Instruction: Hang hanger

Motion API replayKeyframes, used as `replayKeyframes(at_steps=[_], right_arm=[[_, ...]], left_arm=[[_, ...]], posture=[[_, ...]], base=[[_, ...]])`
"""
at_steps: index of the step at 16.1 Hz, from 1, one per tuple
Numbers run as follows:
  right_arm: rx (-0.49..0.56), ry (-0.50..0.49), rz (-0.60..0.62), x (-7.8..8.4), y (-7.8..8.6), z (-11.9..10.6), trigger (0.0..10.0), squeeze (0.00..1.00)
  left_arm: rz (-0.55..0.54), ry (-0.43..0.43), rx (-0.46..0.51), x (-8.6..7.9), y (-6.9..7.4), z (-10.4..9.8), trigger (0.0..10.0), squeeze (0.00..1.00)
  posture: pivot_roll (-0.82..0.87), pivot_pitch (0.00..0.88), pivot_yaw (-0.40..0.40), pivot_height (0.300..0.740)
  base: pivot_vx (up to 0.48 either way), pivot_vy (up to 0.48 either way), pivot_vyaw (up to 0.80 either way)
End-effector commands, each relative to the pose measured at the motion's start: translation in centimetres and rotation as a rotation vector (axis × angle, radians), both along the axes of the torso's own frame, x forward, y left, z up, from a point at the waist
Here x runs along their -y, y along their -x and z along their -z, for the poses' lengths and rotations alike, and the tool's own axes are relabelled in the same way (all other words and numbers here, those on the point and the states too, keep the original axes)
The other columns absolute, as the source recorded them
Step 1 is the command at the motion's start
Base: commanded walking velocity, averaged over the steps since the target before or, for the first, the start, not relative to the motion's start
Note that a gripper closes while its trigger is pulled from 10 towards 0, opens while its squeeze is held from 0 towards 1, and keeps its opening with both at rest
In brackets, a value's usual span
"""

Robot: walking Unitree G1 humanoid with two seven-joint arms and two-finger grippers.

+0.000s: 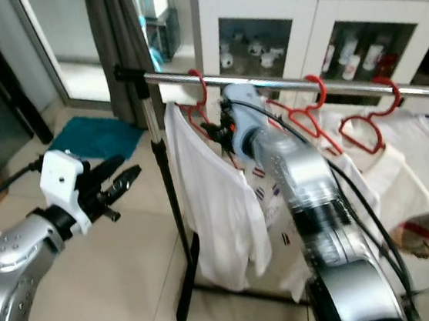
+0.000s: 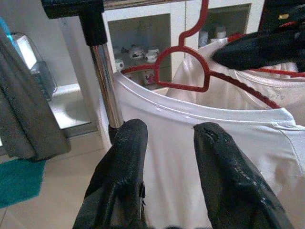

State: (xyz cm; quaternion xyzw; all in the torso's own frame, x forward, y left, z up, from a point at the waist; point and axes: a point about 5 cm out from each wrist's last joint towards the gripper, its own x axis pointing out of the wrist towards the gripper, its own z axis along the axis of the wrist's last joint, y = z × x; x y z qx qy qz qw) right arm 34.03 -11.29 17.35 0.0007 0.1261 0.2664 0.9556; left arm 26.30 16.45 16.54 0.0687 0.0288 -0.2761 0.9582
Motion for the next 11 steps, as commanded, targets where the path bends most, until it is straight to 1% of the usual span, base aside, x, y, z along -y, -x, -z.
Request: replayKeyframes(at_steps=[1,2,3,4,5,6,7,9,11], right_arm=[[0.047,-0.013,-0.040,-0.2,1.1,-0.7,10.0,0.00],[0.055,-0.028,-0.047,-0.3,1.8,-0.6,10.0,0.00],[0.077,-0.086,-0.036,-0.6,3.1,-0.5,10.0,0.00],[0.085,-0.105,-0.028,-0.7,3.6,-0.5,10.0,0.00],[0.104,-0.100,0.005,-0.8,4.6,0.0,10.0,0.00],[0.128,-0.078,0.052,-0.9,5.0,0.6,10.0,0.00],[0.125,-0.092,0.077,-0.9,5.2,0.8,10.0,0.00],[0.109,-0.113,0.091,-0.9,5.4,0.9,10.0,0.00],[0.118,-0.094,0.108,-0.6,5.4,0.8,10.0,0.00]], left_arm=[[-0.016,-0.003,0.000,0.1,0.0,0.2,10.0,0.00],[-0.022,-0.003,0.000,0.2,0.0,0.3,10.0,0.00],[-0.031,-0.009,-0.004,0.4,0.1,0.6,10.0,0.00],[-0.035,-0.023,-0.004,0.4,0.1,0.8,10.0,0.00],[-0.050,-0.036,-0.004,0.4,0.1,1.1,10.0,0.00],[-0.063,-0.033,-0.005,0.5,-0.1,1.2,10.0,0.00],[-0.067,-0.034,-0.003,0.5,-0.2,1.1,10.0,0.00],[-0.070,-0.042,0.001,0.5,-0.3,1.1,10.0,0.00],[-0.070,-0.051,0.006,0.5,-0.3,1.1,10.0,0.00]], posture=[[0.03,0.000,0.008,0.740],[0.02,0.000,0.008,0.740],[0.02,0.000,0.003,0.740],[0.02,0.000,0.003,0.740],[0.02,0.000,0.001,0.740],[0.02,0.000,-0.003,0.740],[0.02,0.000,-0.003,0.740],[0.03,0.000,-0.008,0.740],[0.03,0.000,-0.010,0.740]], base=[[0.000,0.000,0.00],[0.000,0.000,0.00],[0.000,0.000,0.00],[0.000,0.000,0.00],[0.000,0.000,0.00],[0.000,0.000,0.00],[0.000,0.000,0.00],[0.000,0.000,0.00],[0.000,0.000,0.00]])
